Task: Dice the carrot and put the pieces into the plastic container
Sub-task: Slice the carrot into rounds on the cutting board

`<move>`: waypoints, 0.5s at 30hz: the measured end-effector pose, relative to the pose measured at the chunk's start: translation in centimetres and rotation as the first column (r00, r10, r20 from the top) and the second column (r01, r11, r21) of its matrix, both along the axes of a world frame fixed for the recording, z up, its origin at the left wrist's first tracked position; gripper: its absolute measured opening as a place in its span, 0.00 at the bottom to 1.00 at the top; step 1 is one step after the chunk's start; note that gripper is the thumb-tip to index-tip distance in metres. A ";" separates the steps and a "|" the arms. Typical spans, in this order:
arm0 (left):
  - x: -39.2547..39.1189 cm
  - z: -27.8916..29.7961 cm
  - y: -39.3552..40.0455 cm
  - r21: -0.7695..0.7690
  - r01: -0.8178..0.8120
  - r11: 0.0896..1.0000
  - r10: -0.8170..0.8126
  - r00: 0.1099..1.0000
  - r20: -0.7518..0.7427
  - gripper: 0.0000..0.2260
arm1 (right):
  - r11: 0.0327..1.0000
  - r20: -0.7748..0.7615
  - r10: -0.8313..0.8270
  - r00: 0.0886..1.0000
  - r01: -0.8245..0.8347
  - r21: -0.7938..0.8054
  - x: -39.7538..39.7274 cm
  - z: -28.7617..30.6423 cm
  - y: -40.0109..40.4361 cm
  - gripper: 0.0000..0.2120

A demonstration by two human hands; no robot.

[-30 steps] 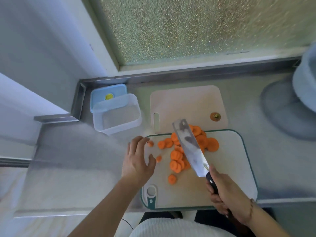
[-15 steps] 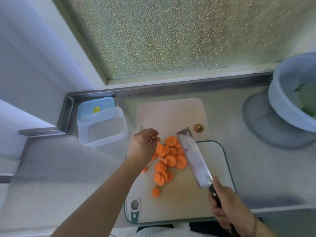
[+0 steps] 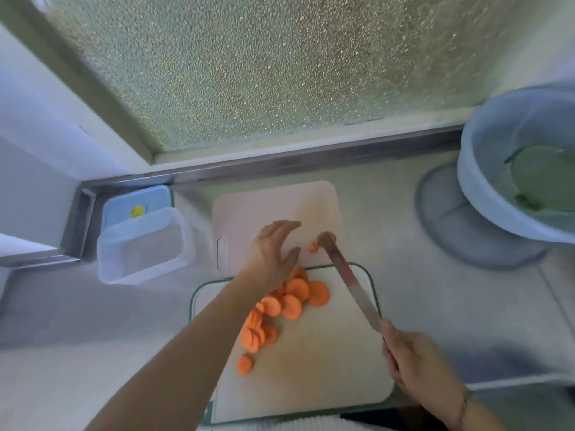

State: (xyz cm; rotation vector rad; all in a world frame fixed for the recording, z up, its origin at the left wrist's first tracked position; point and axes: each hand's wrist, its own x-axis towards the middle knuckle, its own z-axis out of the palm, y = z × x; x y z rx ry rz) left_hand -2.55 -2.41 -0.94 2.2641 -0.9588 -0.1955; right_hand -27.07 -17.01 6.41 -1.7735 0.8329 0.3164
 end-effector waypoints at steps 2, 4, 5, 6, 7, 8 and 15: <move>-1.1 0.3 4.4 -0.124 -0.249 0.960 0.260 0.962 0.083 0.16 | 0.937 -0.016 0.241 0.970 -0.237 -0.256 -0.1 -0.5 -0.4 0.44; -4.0 0.3 9.6 -0.176 -0.386 0.905 0.413 0.897 0.158 0.13 | 0.797 -0.086 0.410 0.908 -0.403 -0.449 0.1 -0.8 -0.5 0.43; -5.9 0.1 11.9 -0.153 -0.359 0.921 0.385 0.898 0.212 0.12 | 0.724 -0.110 0.466 0.878 -0.450 -0.523 0.4 -0.9 -0.3 0.42; -7.9 -0.2 14.0 -0.098 -0.290 0.952 0.306 0.915 0.264 0.13 | 0.659 -0.121 0.511 0.851 -0.479 -0.580 0.8 -1.1 -0.1 0.41; -9.8 -0.7 15.6 -0.030 -0.210 0.977 0.209 0.931 0.298 0.16 | 0.612 -0.130 0.545 0.829 -0.498 -0.614 1.2 -1.3 0.2 0.42; -11.4 -1.3 16.7 0.039 -0.158 0.987 0.138 0.941 0.310 0.21 | 0.579 -0.140 0.569 0.810 -0.515 -0.632 1.6 -1.4 0.5 0.44; -13.1 -3.8 16.5 0.307 -0.239 0.921 0.183 0.963 0.200 0.51 | 0.472 -0.183 0.630 0.755 -0.560 -0.681 2.4 -2.0 2.1 0.39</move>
